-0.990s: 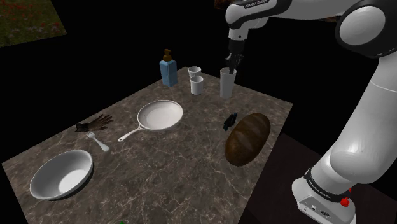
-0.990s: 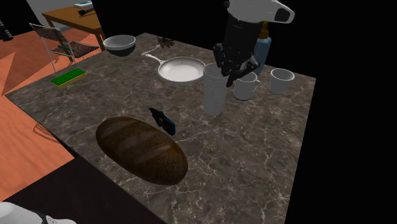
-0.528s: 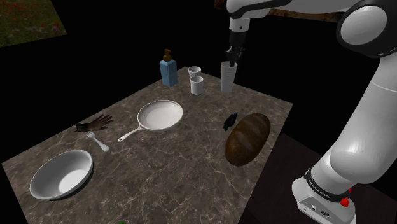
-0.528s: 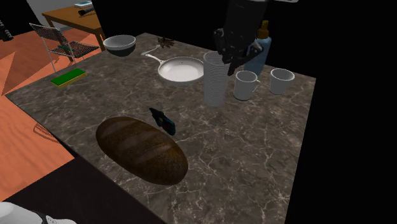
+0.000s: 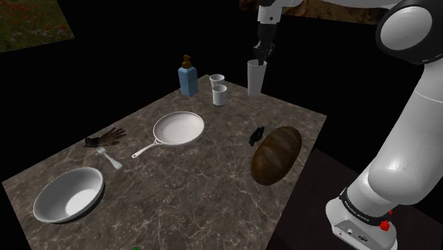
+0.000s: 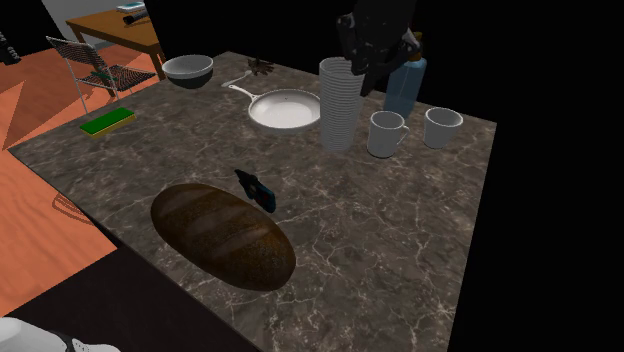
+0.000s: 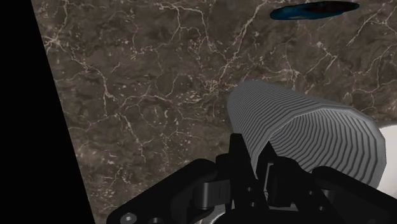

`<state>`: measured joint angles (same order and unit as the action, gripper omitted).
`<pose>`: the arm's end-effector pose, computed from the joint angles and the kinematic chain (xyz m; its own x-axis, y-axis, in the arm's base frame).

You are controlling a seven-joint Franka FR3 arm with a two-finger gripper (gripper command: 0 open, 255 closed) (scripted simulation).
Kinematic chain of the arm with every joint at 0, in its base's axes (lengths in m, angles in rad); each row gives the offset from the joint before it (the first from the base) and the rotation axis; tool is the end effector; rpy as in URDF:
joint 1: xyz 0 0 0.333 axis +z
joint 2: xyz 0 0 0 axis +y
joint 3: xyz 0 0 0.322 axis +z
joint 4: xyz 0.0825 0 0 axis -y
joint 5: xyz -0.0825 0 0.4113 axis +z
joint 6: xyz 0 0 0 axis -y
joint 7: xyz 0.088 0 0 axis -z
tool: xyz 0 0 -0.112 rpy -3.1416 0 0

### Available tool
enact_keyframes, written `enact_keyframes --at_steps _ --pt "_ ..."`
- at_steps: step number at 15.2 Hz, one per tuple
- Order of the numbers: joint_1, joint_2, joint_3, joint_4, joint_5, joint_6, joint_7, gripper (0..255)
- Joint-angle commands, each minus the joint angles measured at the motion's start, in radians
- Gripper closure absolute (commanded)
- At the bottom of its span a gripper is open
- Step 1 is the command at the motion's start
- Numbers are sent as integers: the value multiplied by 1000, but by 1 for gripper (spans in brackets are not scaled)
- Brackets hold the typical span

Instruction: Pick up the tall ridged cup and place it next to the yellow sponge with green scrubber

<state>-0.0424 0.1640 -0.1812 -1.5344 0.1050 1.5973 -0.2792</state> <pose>0.6168 -0.1204 0.5482 0.9959 0.0521 -0.0739 0.0447 -0.9941 -0.0989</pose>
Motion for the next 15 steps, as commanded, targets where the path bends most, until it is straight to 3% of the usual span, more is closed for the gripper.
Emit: enact_keyframes --at_steps 1,11,15 --pt "-2 11 -1 42 2 -31 0 255" --pt "-11 48 -3 224 9 -177 7 255" --pt "42 -97 27 34 -12 -123 81 255"
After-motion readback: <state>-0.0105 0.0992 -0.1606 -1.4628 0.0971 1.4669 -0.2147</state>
